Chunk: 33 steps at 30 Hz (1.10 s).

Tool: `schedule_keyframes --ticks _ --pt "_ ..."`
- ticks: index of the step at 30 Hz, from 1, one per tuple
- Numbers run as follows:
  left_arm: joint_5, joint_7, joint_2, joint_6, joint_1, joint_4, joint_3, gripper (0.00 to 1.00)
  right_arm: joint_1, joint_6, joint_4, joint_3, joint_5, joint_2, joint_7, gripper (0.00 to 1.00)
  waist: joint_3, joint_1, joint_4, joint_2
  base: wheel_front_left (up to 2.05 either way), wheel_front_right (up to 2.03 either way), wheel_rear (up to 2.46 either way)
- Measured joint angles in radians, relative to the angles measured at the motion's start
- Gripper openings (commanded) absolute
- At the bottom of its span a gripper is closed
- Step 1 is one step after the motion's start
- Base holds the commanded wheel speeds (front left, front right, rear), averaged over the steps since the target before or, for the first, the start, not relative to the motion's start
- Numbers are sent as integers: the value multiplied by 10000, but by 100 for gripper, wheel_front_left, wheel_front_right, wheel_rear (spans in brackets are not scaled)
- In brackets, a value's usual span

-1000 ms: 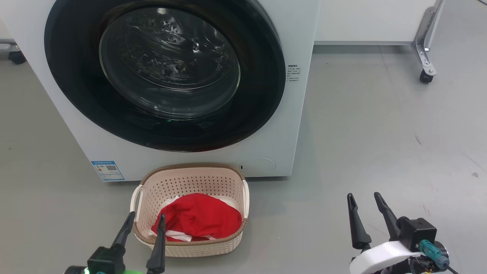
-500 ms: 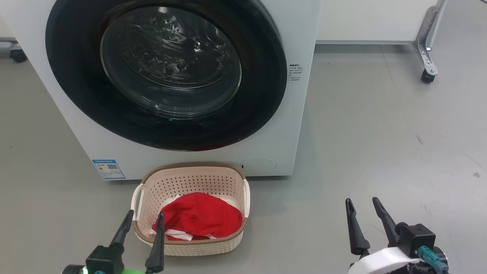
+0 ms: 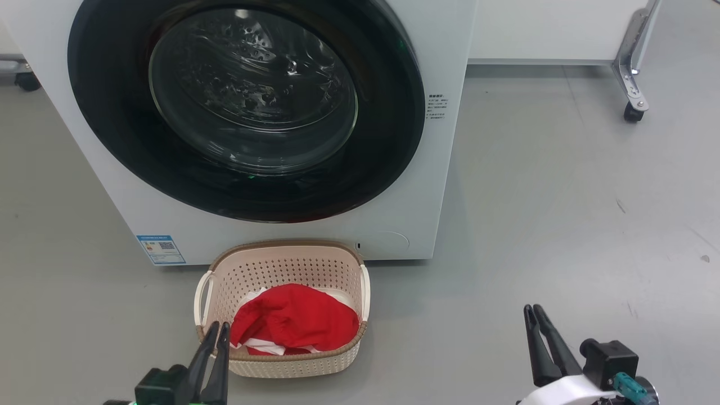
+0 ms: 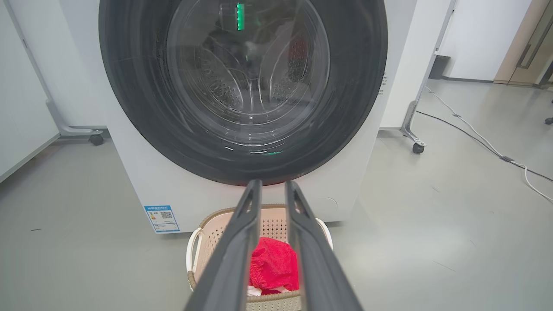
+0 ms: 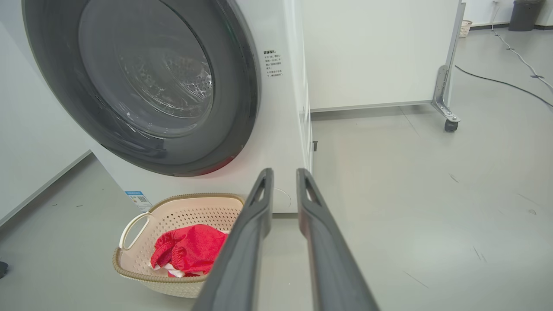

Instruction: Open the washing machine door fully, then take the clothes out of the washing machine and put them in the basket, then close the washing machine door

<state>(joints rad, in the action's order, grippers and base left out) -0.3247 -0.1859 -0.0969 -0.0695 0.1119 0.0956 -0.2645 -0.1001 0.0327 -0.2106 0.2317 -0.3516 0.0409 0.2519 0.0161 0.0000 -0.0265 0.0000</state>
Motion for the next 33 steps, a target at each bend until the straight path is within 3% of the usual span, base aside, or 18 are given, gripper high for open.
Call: schedule_keyframes --ticks 10,33 --pt "-123 2 221 29 370 897 -159 0 -552 2 -834 40 -138 -100 -2 0 -6 0 5 0 0 0 0" --pt "-3158 456 249 336 314 819 424 0 -474 100 -539 -537 -3104 -69 -583 0 -62 0 66 0 0 0 0"
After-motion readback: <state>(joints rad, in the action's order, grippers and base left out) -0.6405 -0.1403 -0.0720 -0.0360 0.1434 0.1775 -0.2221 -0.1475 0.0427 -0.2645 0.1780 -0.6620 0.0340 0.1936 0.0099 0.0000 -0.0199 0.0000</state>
